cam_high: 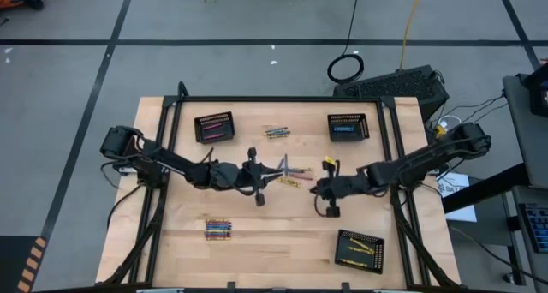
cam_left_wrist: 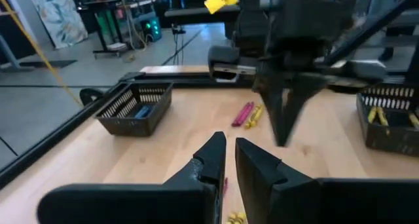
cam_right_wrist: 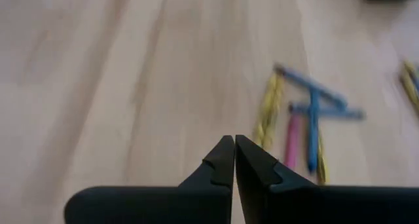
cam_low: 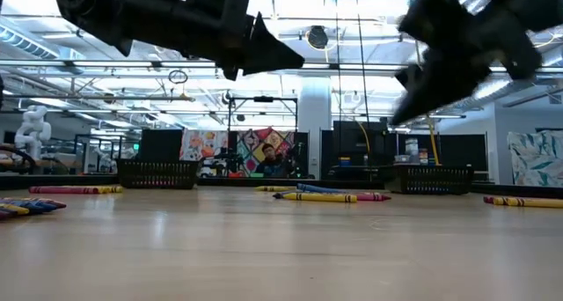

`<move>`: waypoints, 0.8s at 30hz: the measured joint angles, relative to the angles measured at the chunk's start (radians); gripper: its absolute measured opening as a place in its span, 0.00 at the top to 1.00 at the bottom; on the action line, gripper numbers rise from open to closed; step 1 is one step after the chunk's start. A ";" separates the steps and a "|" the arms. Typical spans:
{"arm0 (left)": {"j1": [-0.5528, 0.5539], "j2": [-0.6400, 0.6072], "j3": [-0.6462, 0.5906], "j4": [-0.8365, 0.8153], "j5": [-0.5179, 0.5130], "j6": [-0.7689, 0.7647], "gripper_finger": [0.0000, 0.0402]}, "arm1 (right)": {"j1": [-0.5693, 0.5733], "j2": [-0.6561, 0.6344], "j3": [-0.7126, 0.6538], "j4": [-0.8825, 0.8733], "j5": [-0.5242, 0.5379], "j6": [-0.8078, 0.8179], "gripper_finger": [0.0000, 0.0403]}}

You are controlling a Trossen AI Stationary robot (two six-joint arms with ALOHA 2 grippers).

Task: Sort crayons
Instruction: Put the red crayon into the top left black bin

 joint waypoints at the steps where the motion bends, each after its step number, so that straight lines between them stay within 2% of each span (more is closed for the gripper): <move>1: -0.002 0.001 0.000 -0.010 0.000 0.000 0.89 | 0.007 -0.002 -0.036 0.021 0.033 0.031 1.00; 3: -0.007 0.002 0.000 -0.015 0.000 0.001 0.89 | 0.012 -0.004 -0.120 0.126 0.081 0.093 1.00; 7: -0.013 0.001 0.000 -0.027 0.002 0.009 0.89 | 0.012 0.013 -0.289 0.464 0.096 0.169 0.99; 11: -0.012 0.001 0.000 -0.026 0.003 0.010 0.89 | -0.009 0.064 -0.408 0.817 0.145 0.134 0.90; 13: -0.011 0.001 0.000 -0.026 0.003 0.011 0.89 | -0.033 0.107 -0.432 0.919 0.145 0.104 0.84; 19: -0.011 0.001 0.000 -0.026 0.003 0.012 0.89 | -0.088 0.246 -0.394 0.955 0.142 0.086 0.67; 24: -0.011 0.001 0.000 -0.026 0.003 0.013 0.89 | -0.106 0.330 -0.357 0.955 0.140 0.050 0.63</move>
